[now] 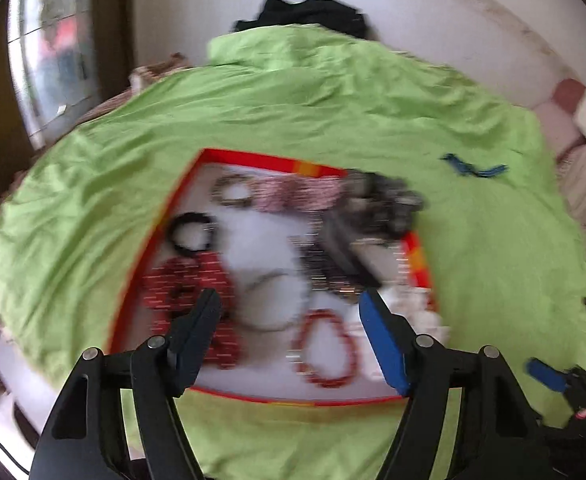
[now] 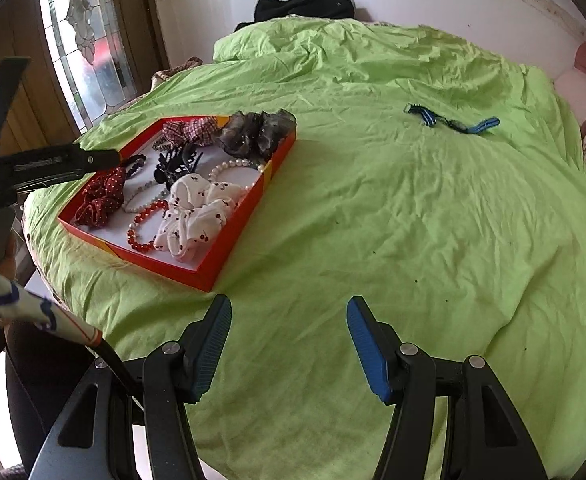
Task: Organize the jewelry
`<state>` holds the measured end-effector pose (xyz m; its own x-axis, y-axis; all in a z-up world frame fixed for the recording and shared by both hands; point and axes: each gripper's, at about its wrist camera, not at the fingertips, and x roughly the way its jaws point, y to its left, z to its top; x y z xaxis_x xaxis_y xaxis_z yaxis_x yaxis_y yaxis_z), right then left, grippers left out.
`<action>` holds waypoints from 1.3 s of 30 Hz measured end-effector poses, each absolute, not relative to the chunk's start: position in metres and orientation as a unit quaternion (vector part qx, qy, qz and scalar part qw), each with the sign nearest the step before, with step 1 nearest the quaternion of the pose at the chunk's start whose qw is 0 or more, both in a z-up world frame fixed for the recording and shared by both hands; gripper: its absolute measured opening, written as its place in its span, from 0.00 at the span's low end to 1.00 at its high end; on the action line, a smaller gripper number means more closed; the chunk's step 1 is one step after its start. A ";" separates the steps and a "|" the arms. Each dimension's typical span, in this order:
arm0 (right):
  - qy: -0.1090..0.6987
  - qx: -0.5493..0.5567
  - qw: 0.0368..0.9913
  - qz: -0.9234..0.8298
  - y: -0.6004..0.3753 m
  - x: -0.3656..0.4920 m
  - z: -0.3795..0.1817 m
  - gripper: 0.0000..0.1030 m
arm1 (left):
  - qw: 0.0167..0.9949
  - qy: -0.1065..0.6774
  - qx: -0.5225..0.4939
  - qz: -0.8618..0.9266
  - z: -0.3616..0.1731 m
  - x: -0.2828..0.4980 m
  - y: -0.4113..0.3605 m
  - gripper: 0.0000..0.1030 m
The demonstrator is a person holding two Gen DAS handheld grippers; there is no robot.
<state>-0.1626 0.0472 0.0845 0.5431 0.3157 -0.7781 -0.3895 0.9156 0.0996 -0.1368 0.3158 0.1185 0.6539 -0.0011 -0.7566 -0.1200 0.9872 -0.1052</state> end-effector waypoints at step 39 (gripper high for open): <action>0.420 0.026 0.891 0.168 0.016 -0.194 0.088 0.65 | 0.973 0.162 0.039 0.159 0.231 -0.275 0.238 1.00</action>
<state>-0.1943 0.0159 0.0876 0.5908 0.3212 -0.7401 -0.2768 0.9424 0.1881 -0.2752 0.2383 0.2312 0.8965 0.3229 -0.3035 -0.2975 0.9461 0.1278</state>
